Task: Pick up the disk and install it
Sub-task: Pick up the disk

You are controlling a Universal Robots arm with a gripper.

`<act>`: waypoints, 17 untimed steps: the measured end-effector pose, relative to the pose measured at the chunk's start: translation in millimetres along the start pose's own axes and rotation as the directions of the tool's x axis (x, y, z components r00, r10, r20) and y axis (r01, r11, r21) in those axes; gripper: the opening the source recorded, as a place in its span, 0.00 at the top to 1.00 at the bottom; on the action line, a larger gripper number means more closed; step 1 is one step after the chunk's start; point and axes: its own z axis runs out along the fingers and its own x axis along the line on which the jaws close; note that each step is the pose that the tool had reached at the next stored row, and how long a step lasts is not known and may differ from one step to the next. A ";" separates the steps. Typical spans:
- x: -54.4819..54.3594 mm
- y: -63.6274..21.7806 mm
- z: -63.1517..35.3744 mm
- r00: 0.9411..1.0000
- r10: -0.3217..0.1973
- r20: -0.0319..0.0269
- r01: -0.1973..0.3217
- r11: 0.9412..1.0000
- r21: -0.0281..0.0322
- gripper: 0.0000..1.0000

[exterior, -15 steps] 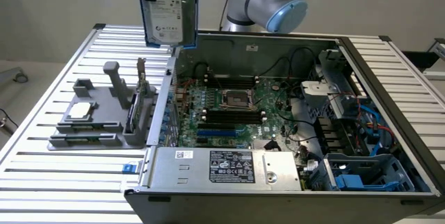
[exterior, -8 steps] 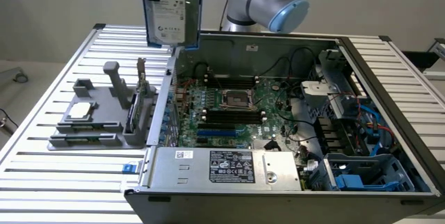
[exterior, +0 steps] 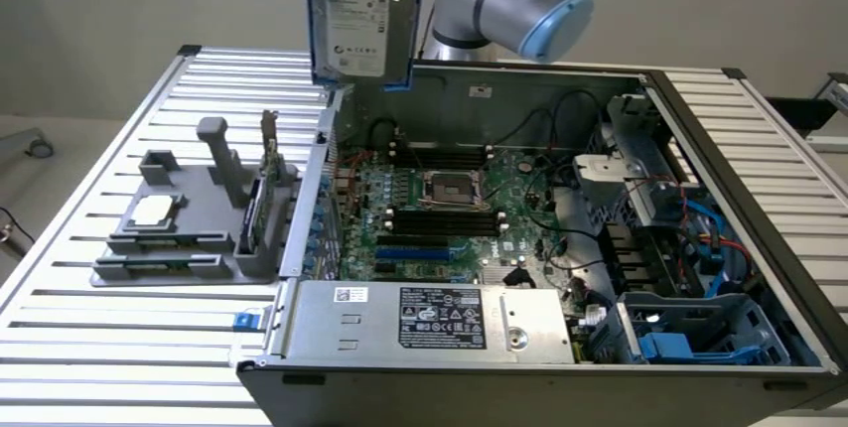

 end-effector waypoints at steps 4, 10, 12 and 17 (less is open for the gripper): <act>6.0 -17.5 -4.2 1.000 -0.001 0.010 0.001 1.000 0.001 0.67; 14.7 -44.0 -11.0 1.000 -0.002 0.032 0.002 1.000 0.002 0.67; 17.2 -52.8 -12.6 0.999 -0.003 0.038 0.003 1.000 0.002 0.67; 24.5 -74.8 -16.8 0.999 -0.004 0.052 0.004 1.000 0.003 0.67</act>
